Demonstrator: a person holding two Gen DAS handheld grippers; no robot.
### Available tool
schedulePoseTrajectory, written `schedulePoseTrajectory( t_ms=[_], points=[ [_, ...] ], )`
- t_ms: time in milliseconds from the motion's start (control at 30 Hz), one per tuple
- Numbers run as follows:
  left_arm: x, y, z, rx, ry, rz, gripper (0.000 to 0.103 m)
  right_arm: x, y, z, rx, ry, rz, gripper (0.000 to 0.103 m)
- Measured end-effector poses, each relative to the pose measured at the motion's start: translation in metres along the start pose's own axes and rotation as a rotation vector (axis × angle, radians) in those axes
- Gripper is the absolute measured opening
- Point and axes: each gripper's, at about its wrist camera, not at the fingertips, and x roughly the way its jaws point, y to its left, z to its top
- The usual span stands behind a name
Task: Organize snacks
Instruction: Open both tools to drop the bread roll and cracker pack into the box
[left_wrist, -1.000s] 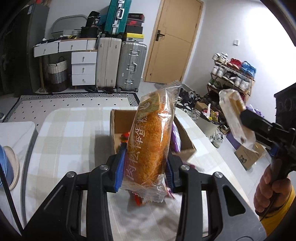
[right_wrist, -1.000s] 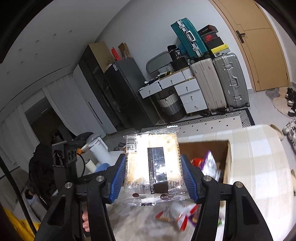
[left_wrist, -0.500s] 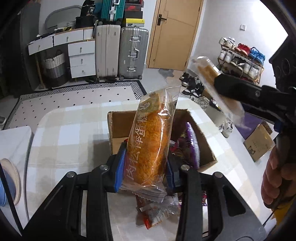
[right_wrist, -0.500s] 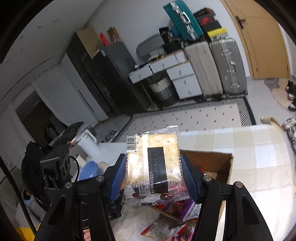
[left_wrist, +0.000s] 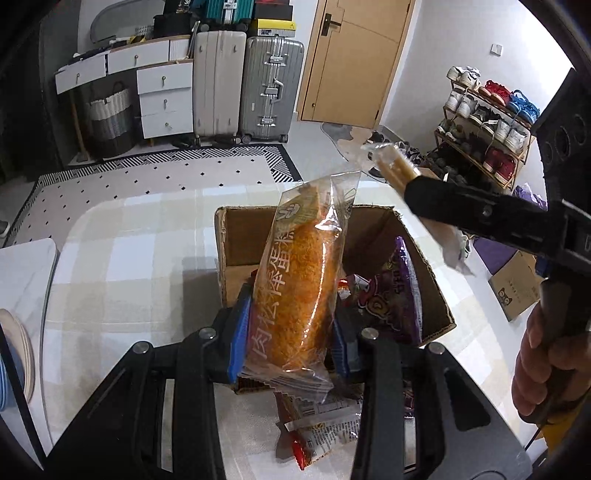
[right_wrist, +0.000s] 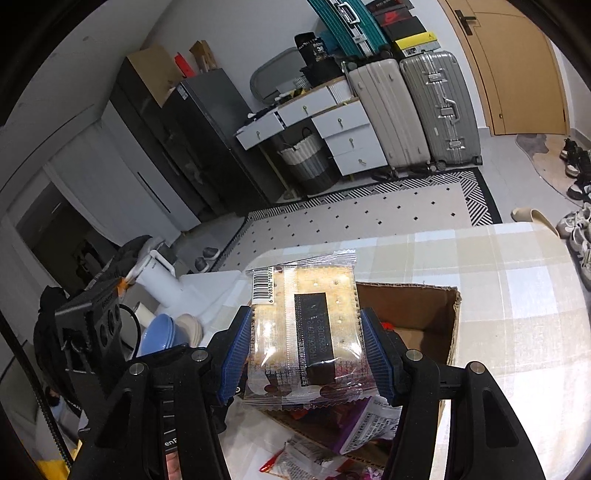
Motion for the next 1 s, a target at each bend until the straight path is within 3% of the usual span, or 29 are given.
schedulePoseTrajectory(
  t_ms=[367,1000],
  points=[
    [0.024,0.007,-0.002,-0.025,0.062,-0.023,0.034,0.011,0.000,-0.002,-0.007,0.024,-0.037,0.059],
    [-0.013,0.019,-0.016,-0.065,0.025,-0.007,0.044,0.035,0.011,-0.006,-0.056,0.101,-0.124,0.059]
  ],
)
